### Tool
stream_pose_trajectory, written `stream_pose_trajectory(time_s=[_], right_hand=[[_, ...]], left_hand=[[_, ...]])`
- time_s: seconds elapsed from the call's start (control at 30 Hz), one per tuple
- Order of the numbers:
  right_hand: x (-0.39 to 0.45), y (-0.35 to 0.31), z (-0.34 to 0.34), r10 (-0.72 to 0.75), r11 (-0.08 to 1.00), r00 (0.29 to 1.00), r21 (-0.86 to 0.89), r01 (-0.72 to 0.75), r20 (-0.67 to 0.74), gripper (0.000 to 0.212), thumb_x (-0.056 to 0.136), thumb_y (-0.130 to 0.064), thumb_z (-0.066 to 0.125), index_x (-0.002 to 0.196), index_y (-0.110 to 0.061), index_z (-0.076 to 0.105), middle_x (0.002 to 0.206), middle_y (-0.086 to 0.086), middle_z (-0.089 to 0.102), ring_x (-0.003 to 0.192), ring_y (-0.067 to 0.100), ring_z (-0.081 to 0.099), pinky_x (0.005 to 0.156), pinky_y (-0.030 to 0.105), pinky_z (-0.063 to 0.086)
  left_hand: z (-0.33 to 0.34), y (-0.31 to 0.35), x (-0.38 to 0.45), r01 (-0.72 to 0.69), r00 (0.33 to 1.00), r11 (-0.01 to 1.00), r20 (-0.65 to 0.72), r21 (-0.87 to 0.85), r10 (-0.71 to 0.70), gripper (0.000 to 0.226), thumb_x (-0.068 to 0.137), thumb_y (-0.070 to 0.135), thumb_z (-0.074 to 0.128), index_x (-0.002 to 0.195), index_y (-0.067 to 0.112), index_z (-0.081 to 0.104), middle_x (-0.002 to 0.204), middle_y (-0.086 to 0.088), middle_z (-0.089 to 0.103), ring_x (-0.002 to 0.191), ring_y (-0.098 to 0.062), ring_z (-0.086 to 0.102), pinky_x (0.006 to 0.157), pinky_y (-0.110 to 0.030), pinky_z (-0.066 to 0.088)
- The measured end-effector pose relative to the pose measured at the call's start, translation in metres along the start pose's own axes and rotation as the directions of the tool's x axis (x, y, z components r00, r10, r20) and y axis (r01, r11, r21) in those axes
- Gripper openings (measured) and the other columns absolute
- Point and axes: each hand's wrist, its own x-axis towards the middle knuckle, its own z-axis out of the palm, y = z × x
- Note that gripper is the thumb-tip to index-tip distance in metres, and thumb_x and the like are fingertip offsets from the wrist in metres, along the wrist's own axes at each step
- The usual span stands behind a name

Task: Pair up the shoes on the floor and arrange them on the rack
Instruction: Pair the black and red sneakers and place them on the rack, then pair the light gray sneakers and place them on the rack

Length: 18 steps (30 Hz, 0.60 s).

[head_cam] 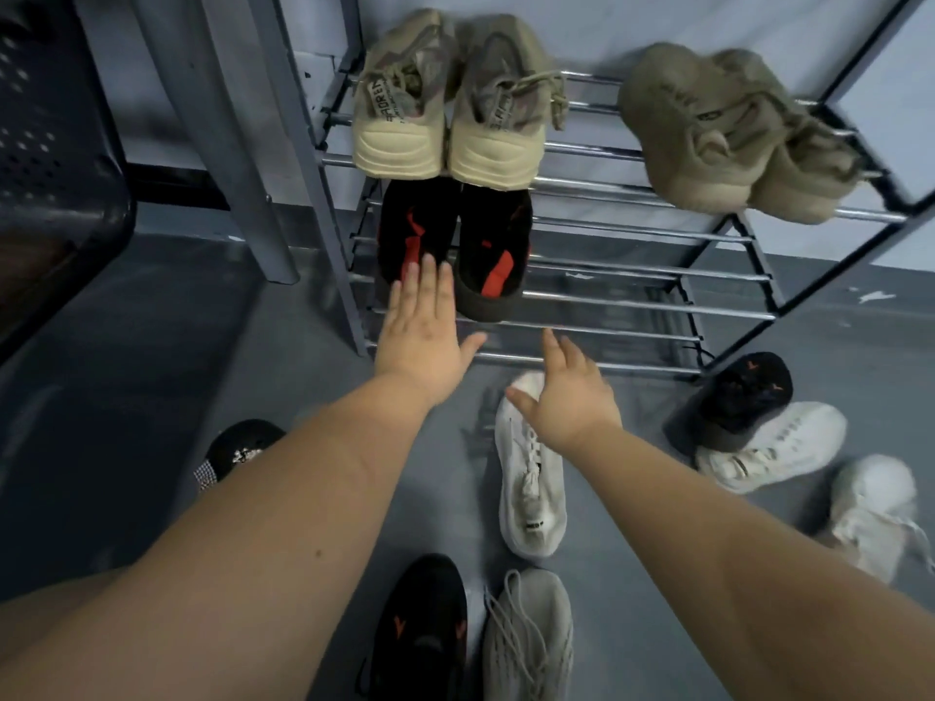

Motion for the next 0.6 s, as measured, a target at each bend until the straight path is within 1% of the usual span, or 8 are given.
stream_pose_trajectory(time_s=[0.07,0.13,0.23,0.3,0.37,0.43,0.53,0.6], right_hand=[[-0.027,0.019,0.005,-0.008,0.998,1.000,-0.061,0.009,0.021,0.081,0.094,-0.053,0.040,0.153,-0.018,-0.002,0.161,0.006,0.005,0.146,0.026,0.012,0.118,0.041,0.017],[-0.055,0.041,0.008,-0.012,0.995,0.999,-0.097,0.015,0.032,0.079,0.094,-0.055,0.037,0.153,-0.019,-0.002,0.161,0.007,0.004,0.147,0.025,0.012,0.119,0.042,0.012],[-0.097,0.077,0.006,0.015,0.993,0.999,-0.116,-0.010,0.041,0.077,0.095,-0.054,0.035,0.153,-0.020,-0.002,0.161,0.007,0.003,0.147,0.026,0.010,0.120,0.042,0.008],[-0.124,0.103,0.005,0.045,0.989,0.998,-0.142,-0.038,0.049,0.075,0.096,-0.053,0.034,0.153,-0.020,-0.003,0.161,0.007,0.002,0.147,0.026,0.009,0.120,0.042,0.007],[-0.147,0.130,0.003,0.079,0.983,0.996,-0.172,-0.070,0.049,0.075,0.096,-0.053,0.033,0.153,-0.019,-0.003,0.161,0.008,0.001,0.147,0.027,0.008,0.120,0.041,0.006],[-0.164,0.154,-0.001,0.110,0.978,0.993,-0.180,-0.103,0.032,0.076,0.096,-0.053,0.034,0.153,-0.018,-0.001,0.161,0.009,0.002,0.147,0.027,0.009,0.119,0.041,0.008],[-0.183,0.185,-0.010,0.167,0.977,0.986,-0.132,-0.168,-0.018,0.076,0.095,-0.054,0.036,0.153,-0.018,0.001,0.161,0.008,0.004,0.146,0.027,0.012,0.119,0.041,0.010],[-0.192,0.203,-0.013,0.214,0.973,0.976,-0.083,-0.216,-0.036,0.076,0.095,-0.054,0.036,0.153,-0.019,0.002,0.161,0.007,0.005,0.146,0.027,0.012,0.119,0.041,0.011]], left_hand=[[0.000,0.015,-0.021,-0.200,0.979,0.978,0.062,0.064,0.196,0.083,0.094,0.058,0.024,0.149,0.008,-0.014,0.158,-0.010,-0.016,0.146,-0.024,-0.014,0.117,-0.035,-0.011],[-0.001,0.032,-0.043,-0.339,0.935,0.937,0.140,0.081,0.326,0.080,0.094,0.059,0.022,0.150,0.012,-0.011,0.159,-0.008,-0.016,0.147,-0.021,-0.014,0.117,-0.034,-0.012],[0.000,0.060,-0.077,-0.502,0.853,0.851,0.250,0.157,0.458,0.078,0.095,0.058,0.023,0.151,0.013,-0.007,0.159,-0.008,-0.011,0.147,-0.021,-0.011,0.117,-0.035,-0.013],[-0.001,0.079,-0.097,-0.586,0.792,0.785,0.349,0.203,0.501,0.075,0.096,0.056,0.022,0.151,0.013,-0.005,0.160,-0.008,-0.009,0.147,-0.021,-0.012,0.116,-0.036,-0.015],[-0.002,0.100,-0.112,-0.628,0.758,0.746,0.395,0.223,0.519,0.073,0.097,0.055,0.021,0.151,0.013,-0.003,0.160,-0.007,-0.007,0.147,-0.020,-0.011,0.115,-0.036,-0.016],[-0.003,0.122,-0.123,-0.635,0.749,0.742,0.402,0.213,0.526,0.072,0.097,0.054,0.022,0.152,0.013,-0.001,0.160,-0.007,-0.004,0.148,-0.020,-0.008,0.118,-0.037,-0.012],[-0.001,0.153,-0.133,-0.621,0.751,0.764,0.411,0.172,0.517,0.074,0.096,0.055,0.025,0.152,0.013,-0.001,0.160,-0.007,-0.004,0.148,-0.020,-0.005,0.118,-0.036,-0.008],[0.002,0.172,-0.135,-0.635,0.736,0.757,0.420,0.157,0.530,0.075,0.096,0.056,0.025,0.151,0.013,-0.002,0.160,-0.007,-0.004,0.148,-0.020,-0.005,0.118,-0.034,-0.007]])
